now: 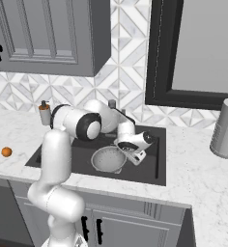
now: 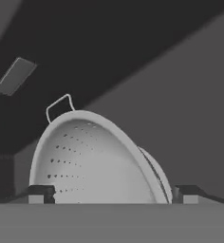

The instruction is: Put the colander in the sink, put the tangerine in the colander, and turn on the sink faucet and pour water over the colander.

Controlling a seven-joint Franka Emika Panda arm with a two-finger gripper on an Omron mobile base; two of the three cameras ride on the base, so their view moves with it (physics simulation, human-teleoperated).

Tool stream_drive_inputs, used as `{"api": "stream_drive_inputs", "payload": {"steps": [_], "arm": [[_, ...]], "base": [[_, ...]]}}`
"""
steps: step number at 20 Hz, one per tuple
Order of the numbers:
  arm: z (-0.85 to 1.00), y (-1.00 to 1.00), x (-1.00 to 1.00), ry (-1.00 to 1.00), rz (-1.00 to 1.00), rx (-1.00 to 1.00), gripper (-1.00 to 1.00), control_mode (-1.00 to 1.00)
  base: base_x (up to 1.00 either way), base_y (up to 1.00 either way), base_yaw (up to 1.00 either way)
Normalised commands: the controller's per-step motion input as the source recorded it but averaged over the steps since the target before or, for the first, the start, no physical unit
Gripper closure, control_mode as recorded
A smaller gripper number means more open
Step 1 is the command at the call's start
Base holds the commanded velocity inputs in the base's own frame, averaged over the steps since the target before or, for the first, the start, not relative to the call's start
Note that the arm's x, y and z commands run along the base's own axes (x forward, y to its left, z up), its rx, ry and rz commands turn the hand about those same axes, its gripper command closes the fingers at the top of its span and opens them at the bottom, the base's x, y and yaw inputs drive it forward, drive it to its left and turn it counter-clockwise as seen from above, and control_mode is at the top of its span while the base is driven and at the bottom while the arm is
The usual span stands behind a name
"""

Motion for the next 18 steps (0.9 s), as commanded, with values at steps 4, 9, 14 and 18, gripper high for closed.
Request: {"api": "stream_drive_inputs", "payload": {"steps": [4,9,14,18], "arm": [[0.91,-0.09,-0.25,-0.22,0.04,-0.04,-1.00,-1.00],[0.92,-0.04,-0.36,-0.16,0.03,-0.08,-1.00,-1.00],[1.00,0.00,-0.61,-0.17,0.07,-0.16,-1.00,-1.00],[1.00,0.00,-0.90,-0.15,0.03,-0.17,-1.00,-1.00]], "base": [[0.00,0.00,0.00],[0.00,0.00,0.00],[0.00,0.00,0.00],[0.00,0.00,0.00]]}}
